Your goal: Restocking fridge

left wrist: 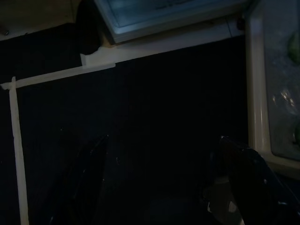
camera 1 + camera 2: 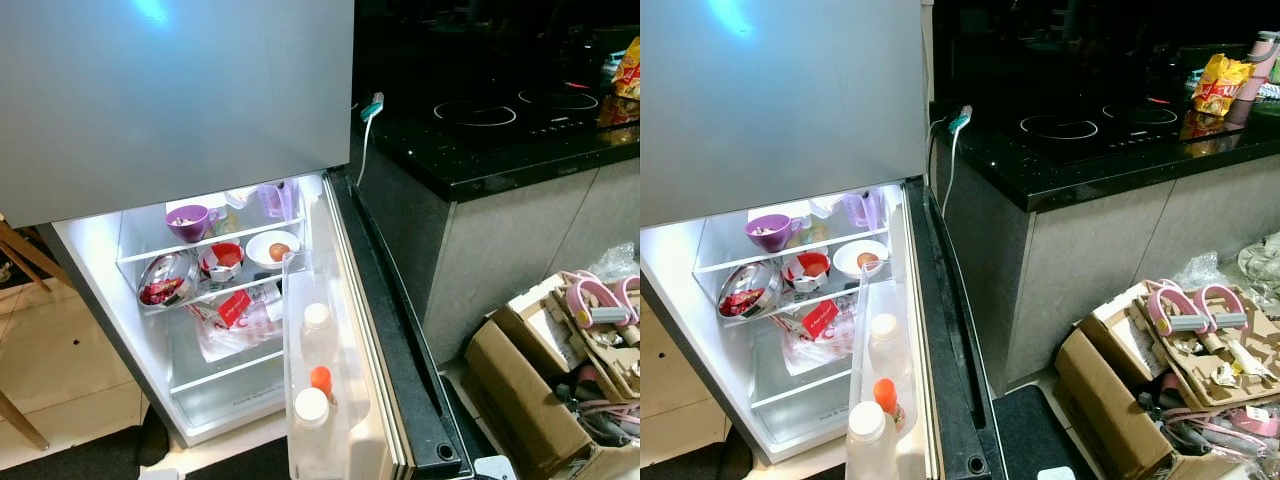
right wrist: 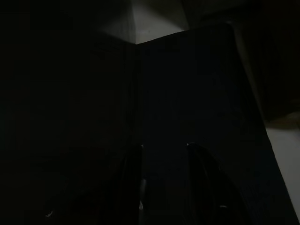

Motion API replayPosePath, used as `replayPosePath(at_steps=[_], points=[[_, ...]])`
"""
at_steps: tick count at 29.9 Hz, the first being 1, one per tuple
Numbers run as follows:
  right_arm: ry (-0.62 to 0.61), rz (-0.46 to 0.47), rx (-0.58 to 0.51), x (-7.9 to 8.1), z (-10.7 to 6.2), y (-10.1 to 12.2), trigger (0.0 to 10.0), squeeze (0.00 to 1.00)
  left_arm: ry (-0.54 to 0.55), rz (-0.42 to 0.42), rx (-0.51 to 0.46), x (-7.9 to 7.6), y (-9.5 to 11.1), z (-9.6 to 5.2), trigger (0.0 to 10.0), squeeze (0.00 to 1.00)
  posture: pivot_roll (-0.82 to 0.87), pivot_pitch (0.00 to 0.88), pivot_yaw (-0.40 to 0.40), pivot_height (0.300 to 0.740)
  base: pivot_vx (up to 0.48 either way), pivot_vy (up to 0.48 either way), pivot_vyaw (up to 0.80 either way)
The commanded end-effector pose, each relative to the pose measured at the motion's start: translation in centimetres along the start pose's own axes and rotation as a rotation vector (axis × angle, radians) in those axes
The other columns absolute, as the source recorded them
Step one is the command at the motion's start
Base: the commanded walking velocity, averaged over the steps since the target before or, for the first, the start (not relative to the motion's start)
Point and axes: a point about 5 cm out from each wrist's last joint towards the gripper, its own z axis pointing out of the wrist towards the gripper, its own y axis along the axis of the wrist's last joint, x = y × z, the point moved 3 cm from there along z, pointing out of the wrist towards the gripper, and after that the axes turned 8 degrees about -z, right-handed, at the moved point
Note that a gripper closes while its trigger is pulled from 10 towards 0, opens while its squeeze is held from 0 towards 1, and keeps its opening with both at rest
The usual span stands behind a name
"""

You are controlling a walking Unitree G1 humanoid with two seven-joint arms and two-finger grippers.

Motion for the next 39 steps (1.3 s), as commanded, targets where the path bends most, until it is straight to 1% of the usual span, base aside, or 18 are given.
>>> replayPosePath(at_steps=[1, 11, 29, 39], points=[[-0.002, 0.023, 0.022, 0.26, -0.14, -0.77, 10.0, 0.0, -0.008, 0.001, 0.024, -0.29, -0.67, -0.12, 10.0, 0.0, -0.01, 0.133, 0.017, 0.74, -0.281, 0.0, 0.0], [-0.001, 0.023, 0.026, 0.3, -0.13, -0.83, 10.0, 0.0, -0.014, 0.004, 0.029, -0.49, -0.63, -0.03, 10.0, 0.0, -0.01, 0.135, 0.015, 0.74, -0.29, 0.0, 0.0], [0.018, 0.013, 0.023, 0.68, 0.14, -0.23, 10.0, 0.0, 0.017, -0.01, 0.051, -0.31, -0.59, 0.22, 10.0, 0.0, -0.01, 0.137, 0.013, 0.74, 0.0, 0.0, 0.0], [0.051, -0.029, 0.018, 1.07, 0.23, 0.03, 10.0, 0.0, 0.031, -0.014, 0.058, -0.07, -0.59, 0.24, 10.0, 0.0, -0.01, 0.137, 0.014, 0.74, 0.0, 0.0, 0.0]])
